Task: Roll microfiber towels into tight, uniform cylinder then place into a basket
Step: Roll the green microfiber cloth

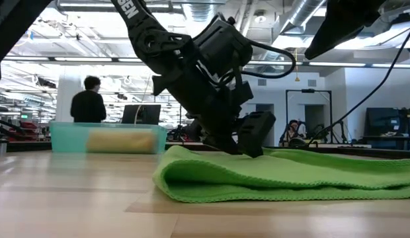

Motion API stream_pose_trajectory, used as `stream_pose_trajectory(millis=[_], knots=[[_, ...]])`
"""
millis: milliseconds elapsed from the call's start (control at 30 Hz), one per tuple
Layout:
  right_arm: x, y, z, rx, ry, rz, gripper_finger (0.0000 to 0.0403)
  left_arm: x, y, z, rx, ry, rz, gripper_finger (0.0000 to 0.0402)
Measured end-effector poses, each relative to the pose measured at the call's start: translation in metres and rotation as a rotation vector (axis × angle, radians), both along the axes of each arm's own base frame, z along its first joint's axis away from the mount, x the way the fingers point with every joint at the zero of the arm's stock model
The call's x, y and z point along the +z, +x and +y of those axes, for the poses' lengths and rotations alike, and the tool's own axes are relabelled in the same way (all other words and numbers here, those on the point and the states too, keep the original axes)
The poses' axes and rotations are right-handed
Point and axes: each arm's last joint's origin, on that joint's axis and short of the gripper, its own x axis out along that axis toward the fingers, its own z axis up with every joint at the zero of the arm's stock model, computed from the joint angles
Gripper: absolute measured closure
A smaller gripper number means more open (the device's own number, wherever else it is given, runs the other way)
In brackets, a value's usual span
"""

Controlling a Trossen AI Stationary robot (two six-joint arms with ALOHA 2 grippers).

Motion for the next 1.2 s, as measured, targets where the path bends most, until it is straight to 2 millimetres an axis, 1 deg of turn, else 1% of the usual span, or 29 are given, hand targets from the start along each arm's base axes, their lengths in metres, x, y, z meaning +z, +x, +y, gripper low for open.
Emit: stream_pose_trajectory(millis=[167,367,433,567,700,767,867,1033,1200], knots=[[0.000,0.000,0.000,0.000,0.000,0.000,0.0277,0.002,0.000,-0.004,-0.042,0.052,0.024,0.0152],[0.000,0.000,0.000,0.000,0.000,0.000,0.0277,0.014,0.006,-0.020,-0.116,0.151,0.100,0.0152],[0.000,0.000,0.000,0.000,0.000,0.000,0.0277,0.023,0.007,-0.026,-0.140,0.170,0.145,0.0152],[0.000,0.000,0.000,0.000,0.000,0.000,0.0277,0.056,0.005,-0.042,-0.105,0.262,0.199,0.0152],[0.001,0.001,0.001,0.000,0.007,-0.011,0.0277,0.073,-0.012,-0.062,-0.065,0.376,0.269,0.0152],[0.001,0.002,0.001,0.000,0.013,-0.021,0.0277,0.083,-0.024,-0.074,-0.054,0.391,0.293,0.0152],[0.001,0.003,0.002,0.000,0.019,-0.030,0.0277,0.090,-0.044,-0.089,-0.028,0.368,0.325,0.0152],[0.003,0.006,0.003,0.001,0.042,-0.064,0.0277,0.084,-0.074,-0.112,0.017,0.282,0.401,0.0152],[-0.004,0.019,0.000,0.004,0.034,-0.053,0.0277,0.072,-0.088,-0.124,-0.003,0.207,0.442,0.0152]])
